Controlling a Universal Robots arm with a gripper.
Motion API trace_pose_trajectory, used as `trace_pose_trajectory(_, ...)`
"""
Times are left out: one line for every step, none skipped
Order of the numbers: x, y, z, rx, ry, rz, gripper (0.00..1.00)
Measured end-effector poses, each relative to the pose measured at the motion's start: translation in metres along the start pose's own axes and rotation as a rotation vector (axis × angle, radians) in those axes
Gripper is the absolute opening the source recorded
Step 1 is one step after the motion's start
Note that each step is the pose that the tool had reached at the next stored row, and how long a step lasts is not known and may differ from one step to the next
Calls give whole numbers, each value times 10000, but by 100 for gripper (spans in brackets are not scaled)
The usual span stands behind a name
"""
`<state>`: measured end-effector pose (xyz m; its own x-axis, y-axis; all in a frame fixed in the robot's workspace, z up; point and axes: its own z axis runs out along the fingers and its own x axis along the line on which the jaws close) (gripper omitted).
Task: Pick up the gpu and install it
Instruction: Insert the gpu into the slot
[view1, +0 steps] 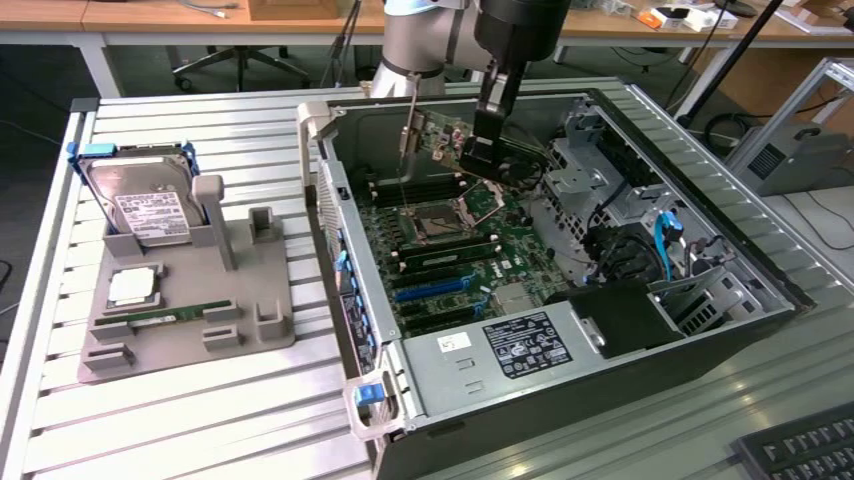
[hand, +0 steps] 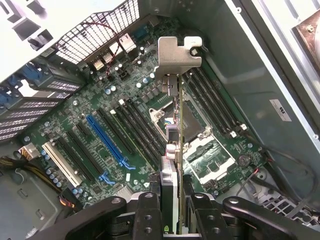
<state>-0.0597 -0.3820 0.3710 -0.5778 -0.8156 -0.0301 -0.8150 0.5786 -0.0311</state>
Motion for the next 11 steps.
trace_pose_trajectory(0,0,0,-1,0,-19,27)
trace_pose_trajectory(0,0,0,-1,-1,-38,27)
trace_pose_trajectory(0,0,0,-2,-2,-58,27)
trace_pose_trajectory(0,0,0,-2,-2,-81,27)
trace_pose_trajectory(0,0,0,-3,-3,-104,27)
trace_pose_trajectory(0,0,0,-4,-3,-127,27)
trace_pose_trajectory(0,0,0,-4,-4,-143,27)
trace_pose_trajectory(0,0,0,-5,-5,-177,27)
trace_pose_trajectory(0,0,0,-6,-6,-202,27)
trace_pose_trajectory(0,0,0,-7,-7,-228,27)
trace_pose_trajectory(0,0,0,-7,-7,-247,27)
